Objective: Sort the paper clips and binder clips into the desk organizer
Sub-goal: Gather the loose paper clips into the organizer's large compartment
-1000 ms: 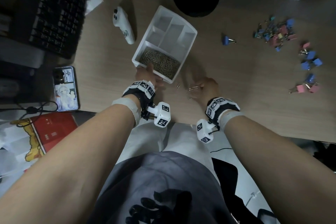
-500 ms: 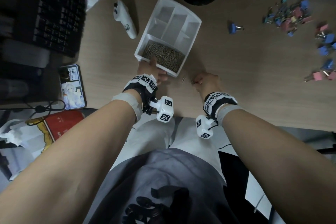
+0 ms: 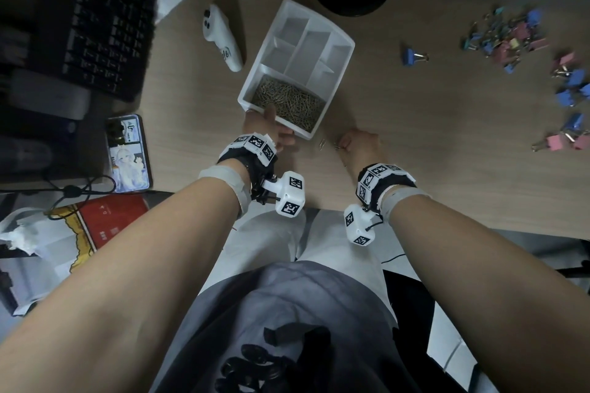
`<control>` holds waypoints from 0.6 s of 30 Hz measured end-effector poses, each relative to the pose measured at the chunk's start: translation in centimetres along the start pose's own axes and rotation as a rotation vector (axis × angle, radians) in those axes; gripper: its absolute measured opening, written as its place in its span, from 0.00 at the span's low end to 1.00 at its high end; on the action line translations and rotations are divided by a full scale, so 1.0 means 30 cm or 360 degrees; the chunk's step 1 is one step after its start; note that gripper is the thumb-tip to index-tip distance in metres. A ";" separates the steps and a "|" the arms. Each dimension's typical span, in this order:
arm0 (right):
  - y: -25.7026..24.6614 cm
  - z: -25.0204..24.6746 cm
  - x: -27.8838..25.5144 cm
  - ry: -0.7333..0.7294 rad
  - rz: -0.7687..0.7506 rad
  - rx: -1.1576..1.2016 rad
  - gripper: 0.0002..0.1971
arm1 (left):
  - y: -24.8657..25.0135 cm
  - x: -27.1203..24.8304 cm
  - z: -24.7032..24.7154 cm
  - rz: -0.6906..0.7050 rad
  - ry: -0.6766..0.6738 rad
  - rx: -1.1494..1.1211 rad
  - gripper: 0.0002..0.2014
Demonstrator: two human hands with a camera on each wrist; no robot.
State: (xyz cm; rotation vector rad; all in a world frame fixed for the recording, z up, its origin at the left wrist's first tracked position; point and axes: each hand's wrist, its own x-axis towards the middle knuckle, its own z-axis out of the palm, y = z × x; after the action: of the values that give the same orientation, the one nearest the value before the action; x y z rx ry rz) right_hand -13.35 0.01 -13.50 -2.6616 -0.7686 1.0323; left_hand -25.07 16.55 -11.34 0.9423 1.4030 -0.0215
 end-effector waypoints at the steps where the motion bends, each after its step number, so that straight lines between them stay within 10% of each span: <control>1: 0.000 -0.001 0.001 0.0009 0.0024 0.0052 0.05 | -0.002 0.002 -0.001 0.0011 0.0003 0.0009 0.19; 13: -0.262 -0.138 0.087 -0.0056 -0.0359 0.0506 0.10 | 0.004 0.035 -0.018 -0.0083 -0.0107 0.0046 0.22; 18: -0.145 -0.156 0.098 0.0023 -0.0082 0.0190 0.07 | 0.004 0.036 -0.017 -0.0049 -0.0077 0.0069 0.20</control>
State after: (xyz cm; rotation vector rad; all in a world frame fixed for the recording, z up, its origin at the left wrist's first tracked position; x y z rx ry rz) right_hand -10.10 5.33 -10.22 -2.5326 -0.7437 1.0125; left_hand -25.19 17.45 -12.12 0.9498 1.3772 -0.0973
